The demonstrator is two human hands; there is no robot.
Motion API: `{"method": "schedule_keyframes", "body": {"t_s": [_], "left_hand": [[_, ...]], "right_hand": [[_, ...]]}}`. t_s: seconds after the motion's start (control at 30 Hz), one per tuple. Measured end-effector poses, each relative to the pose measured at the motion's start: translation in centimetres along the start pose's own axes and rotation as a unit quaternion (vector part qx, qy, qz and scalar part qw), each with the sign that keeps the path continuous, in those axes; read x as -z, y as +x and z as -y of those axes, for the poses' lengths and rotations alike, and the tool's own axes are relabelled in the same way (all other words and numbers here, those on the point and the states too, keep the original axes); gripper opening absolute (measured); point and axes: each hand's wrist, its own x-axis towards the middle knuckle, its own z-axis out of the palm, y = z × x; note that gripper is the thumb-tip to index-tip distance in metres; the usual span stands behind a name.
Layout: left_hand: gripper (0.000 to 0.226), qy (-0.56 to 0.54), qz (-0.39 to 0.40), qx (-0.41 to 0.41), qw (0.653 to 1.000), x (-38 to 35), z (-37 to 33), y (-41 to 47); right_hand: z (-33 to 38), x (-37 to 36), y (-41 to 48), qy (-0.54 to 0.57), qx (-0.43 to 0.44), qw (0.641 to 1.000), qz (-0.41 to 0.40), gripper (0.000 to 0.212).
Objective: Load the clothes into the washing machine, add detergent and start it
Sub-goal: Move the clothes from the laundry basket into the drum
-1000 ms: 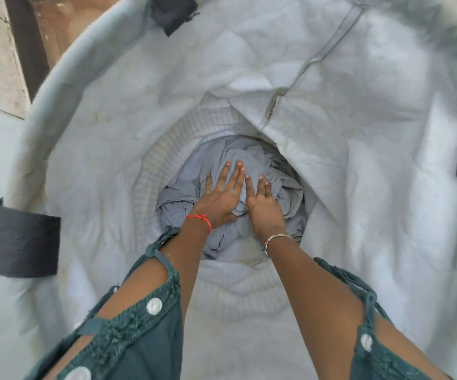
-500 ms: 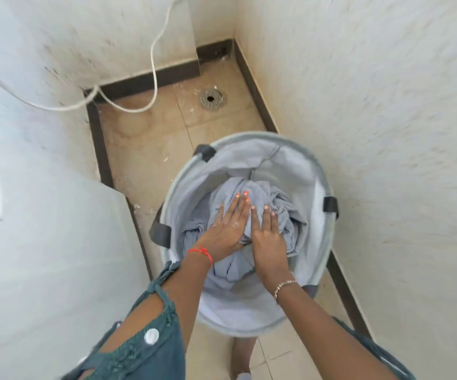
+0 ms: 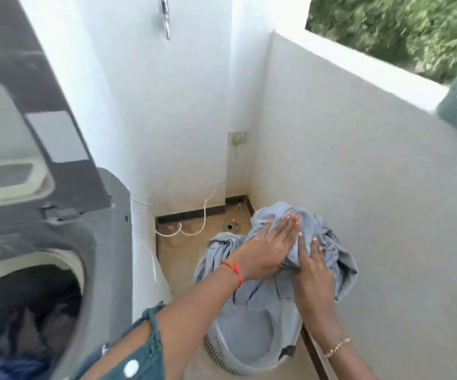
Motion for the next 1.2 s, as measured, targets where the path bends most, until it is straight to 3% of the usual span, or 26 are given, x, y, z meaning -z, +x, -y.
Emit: {"method": "schedule_keyframes", "body": {"t_s": [0.1,0.3,0.53,0.7,0.93,1.2], "left_hand": [[0.087,0.016,-0.061,-0.014,0.998,8.3,1.1,-0.6],[0.08,0.093,-0.119,0.004,0.988,22.9,3.8,-6.2],[0.082,0.227,-0.131,0.085,0.961,34.2,7.0,-17.7],[0.083,0.264,-0.073,0.178,0.945,34.5,9.3,-27.1],[0.071,0.243,0.035,0.28,0.928,28.4,11.1,-37.1],[0.091,0.207,0.129,0.291,0.925,22.2,13.8,-41.5]], "right_hand": [[5.0,5.7,-1.4,0.021,0.043,0.997,-0.062,0.081],[16.5,13.6,-5.5,0.056,0.136,0.984,-0.099,0.084],[29.2,14.7,-10.4,0.106,0.277,0.949,-0.105,0.083],[35.3,8.6,-12.8,0.132,0.338,0.93,-0.058,0.082],[38.9,-2.3,-14.8,0.087,0.361,0.926,0.074,0.075],[39.8,-10.4,-15.3,0.074,0.314,0.932,0.165,0.073]]}}
